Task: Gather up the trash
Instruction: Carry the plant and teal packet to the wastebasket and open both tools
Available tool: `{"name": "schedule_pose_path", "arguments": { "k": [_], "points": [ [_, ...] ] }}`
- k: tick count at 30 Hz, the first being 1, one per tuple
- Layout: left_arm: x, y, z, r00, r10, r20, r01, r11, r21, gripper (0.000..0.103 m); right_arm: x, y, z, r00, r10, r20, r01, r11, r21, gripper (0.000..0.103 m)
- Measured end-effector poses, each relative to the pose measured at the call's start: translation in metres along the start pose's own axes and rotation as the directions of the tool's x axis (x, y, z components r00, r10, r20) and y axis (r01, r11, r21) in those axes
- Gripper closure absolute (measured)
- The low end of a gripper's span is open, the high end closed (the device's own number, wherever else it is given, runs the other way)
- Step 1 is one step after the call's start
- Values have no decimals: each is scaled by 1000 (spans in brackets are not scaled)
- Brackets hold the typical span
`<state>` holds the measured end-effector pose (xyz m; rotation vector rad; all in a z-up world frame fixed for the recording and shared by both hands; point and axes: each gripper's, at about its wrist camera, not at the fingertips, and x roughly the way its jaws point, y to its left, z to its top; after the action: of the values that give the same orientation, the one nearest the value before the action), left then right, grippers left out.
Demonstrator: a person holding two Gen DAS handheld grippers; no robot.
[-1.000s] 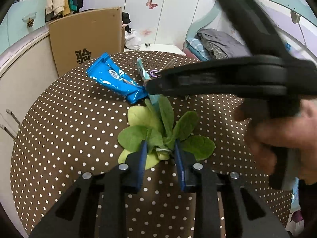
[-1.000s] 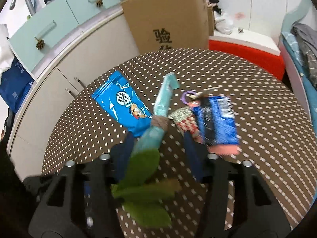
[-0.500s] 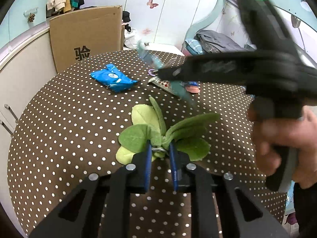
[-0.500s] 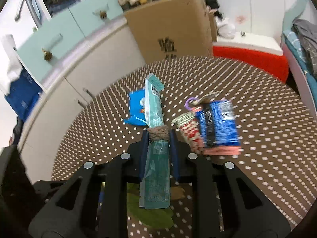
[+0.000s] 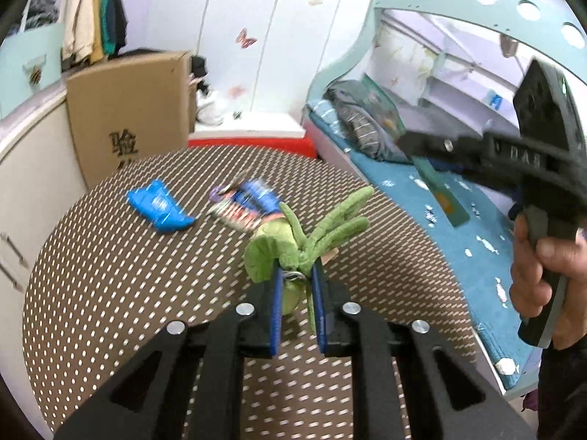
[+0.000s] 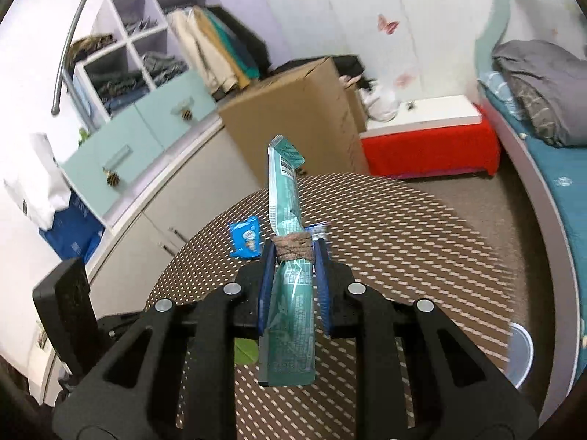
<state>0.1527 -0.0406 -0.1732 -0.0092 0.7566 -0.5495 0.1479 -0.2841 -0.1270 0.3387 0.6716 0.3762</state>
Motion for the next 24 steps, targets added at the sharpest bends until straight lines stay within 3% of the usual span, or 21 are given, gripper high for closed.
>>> {"name": "schedule_pose_path", "arguments": {
  "k": [6, 14, 18, 24],
  "points": [
    [-6, -41, 29, 998, -41, 52, 39, 998, 42, 89, -59, -42, 1, 994, -61, 86, 56, 997, 58, 81],
    [11, -102, 62, 992, -109, 60, 101, 988, 118, 89, -124, -116, -11, 967, -195, 167, 161, 968, 194, 81],
    [24, -141, 74, 988, -148, 50, 137, 977, 165, 89, -145, -154, -21, 949, -264, 170, 215, 941, 263, 81],
    [65, -200, 81, 978, -208, -25, 209, 955, 212, 89, -146, -219, -47, 933, -348, 87, 293, 879, 376, 81]
  ]
}}
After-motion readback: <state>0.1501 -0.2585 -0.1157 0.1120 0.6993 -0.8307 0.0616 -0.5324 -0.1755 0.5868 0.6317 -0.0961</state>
